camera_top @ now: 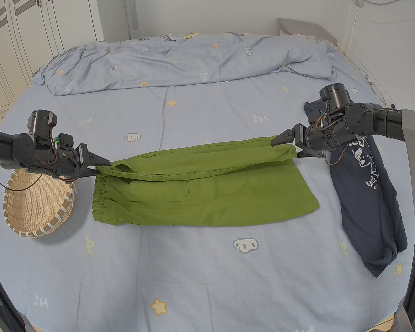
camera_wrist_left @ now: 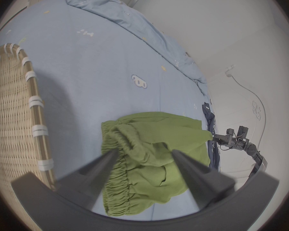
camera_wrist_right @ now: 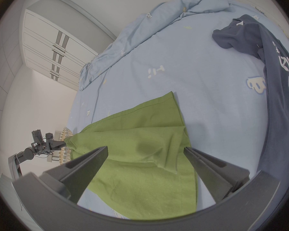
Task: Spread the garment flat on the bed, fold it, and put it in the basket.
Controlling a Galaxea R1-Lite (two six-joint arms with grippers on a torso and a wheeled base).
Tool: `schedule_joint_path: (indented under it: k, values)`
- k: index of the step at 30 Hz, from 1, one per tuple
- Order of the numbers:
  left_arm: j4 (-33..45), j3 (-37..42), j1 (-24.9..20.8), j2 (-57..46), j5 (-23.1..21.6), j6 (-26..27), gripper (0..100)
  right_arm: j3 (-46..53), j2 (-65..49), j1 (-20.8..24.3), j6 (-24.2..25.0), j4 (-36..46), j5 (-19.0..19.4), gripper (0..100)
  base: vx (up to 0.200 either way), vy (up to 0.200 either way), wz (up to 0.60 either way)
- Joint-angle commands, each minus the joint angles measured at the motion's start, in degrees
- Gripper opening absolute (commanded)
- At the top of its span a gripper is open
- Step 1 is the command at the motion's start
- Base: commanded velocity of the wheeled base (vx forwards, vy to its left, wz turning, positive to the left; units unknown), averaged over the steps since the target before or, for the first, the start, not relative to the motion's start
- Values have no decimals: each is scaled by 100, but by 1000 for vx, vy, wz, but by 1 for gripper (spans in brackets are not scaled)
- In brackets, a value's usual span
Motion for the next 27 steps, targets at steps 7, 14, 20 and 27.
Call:
schedule_joint_path:
  k: [7,14,20,27]
  values:
    - [-75,18,-159,-93,-16,-164,100,1,-157,3,2,23,5,100,0,0,0]
    - [-383,-96,-449,39,-42,-779,100,1,-447,12,107,32,14,100,0,0,0]
    - [-1183,-703,-405,540,2,-1825,100,1,-763,-5,213,50,22,100,0,0,0]
    - [-1490,-1142,-186,909,54,-2396,100,1,-1018,-67,221,41,22,100,0,0,0]
